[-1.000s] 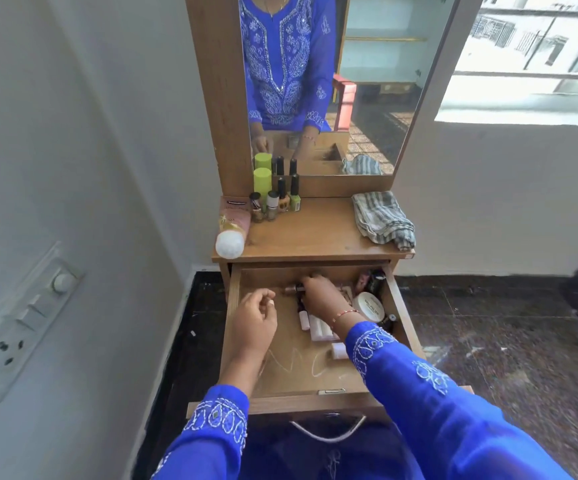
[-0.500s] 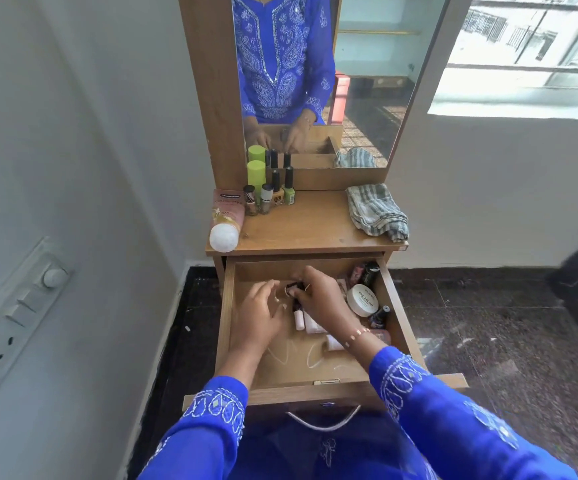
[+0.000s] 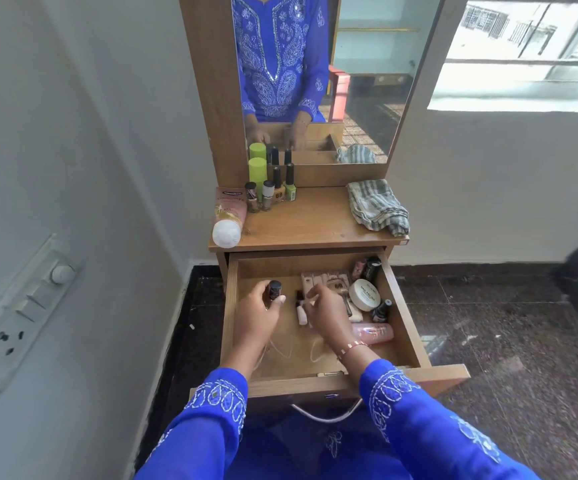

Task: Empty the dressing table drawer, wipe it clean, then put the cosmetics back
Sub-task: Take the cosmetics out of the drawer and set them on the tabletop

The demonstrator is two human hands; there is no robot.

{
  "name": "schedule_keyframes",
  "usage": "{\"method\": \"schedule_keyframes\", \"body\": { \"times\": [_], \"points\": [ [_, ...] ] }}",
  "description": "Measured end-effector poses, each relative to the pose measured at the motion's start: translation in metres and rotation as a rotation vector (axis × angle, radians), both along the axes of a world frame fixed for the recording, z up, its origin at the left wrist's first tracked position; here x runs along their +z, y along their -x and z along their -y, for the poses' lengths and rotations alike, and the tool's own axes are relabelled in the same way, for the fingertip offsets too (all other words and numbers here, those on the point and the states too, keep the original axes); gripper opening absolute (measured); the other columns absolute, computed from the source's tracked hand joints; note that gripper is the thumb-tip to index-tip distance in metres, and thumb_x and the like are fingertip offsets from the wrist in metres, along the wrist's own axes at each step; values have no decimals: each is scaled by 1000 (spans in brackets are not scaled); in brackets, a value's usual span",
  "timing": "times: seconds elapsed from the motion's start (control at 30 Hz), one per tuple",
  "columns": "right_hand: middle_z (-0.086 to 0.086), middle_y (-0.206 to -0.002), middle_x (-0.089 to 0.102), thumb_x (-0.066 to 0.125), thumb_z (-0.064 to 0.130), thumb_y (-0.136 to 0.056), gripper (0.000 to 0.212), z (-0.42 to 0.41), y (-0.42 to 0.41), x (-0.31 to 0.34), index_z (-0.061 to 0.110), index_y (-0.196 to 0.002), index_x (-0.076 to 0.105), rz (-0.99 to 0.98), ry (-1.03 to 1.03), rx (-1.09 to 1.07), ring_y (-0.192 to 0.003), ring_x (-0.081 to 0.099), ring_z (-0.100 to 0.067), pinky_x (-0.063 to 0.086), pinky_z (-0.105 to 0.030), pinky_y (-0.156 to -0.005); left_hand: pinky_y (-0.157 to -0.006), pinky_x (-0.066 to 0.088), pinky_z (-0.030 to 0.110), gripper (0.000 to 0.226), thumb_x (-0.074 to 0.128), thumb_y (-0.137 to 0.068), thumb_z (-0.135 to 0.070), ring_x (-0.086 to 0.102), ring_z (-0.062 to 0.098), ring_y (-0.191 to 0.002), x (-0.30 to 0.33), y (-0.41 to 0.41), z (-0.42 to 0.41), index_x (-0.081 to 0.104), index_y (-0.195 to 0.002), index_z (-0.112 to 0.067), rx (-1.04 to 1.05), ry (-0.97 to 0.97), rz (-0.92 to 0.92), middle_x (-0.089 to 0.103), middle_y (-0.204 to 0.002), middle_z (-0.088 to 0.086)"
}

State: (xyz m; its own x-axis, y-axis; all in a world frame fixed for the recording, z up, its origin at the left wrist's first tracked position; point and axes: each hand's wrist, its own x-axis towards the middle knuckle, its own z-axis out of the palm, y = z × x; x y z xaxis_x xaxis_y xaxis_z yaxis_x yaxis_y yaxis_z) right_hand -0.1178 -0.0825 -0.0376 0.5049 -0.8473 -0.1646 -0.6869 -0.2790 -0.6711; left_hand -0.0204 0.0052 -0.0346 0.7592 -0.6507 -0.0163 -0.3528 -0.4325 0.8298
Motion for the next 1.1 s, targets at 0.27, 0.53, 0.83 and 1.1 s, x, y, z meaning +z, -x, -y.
{"method": "schedule_keyframes", "body": {
  "times": [0.27, 0.53, 0.83, 1.1],
  "points": [
    [-14, -114, 63, 66, 30, -83, 44, -13, -7, -1, 4, -114, 50, -316, 140, 191, -108, 59, -31, 47, -36, -86, -79, 37, 20, 40, 69, -80, -20, 57, 24, -104, 2, -3, -2, 61, -117, -9, 80, -18, -4, 58, -112, 10],
    [-17, -114, 62, 47, 7, -90, 23, -15, -4, 1, 2, -110, 56, -368, 253, 268, -107, 59, -33, 48, -36, -86, -81, 36, 20, 40, 68, -81, -22, 56, 23, -108, 3, -2, -5, 61, -118, -10, 78, -59, -4, 60, -115, 9],
    [-16, -112, 62, 51, 17, -91, 23, -15, -6, -2, 3, -108, 59, -404, 283, 325, -105, 58, -32, 47, -36, -87, -82, 37, 20, 41, 68, -81, -21, 56, 23, -109, 5, -1, -6, 60, -120, -10, 83, -64, -42, 59, -118, 9],
    [-14, -94, 68, 58, 32, -87, 27, -16, -4, 8, 5, -93, 62, -124, 164, 262, -89, 62, -31, 49, -35, -73, -77, 36, 18, 40, 67, -82, -25, 50, 6, -93, 15, 5, -8, 59, -120, -13, 93, 24, -66, 60, -111, -2]
  ]
}}
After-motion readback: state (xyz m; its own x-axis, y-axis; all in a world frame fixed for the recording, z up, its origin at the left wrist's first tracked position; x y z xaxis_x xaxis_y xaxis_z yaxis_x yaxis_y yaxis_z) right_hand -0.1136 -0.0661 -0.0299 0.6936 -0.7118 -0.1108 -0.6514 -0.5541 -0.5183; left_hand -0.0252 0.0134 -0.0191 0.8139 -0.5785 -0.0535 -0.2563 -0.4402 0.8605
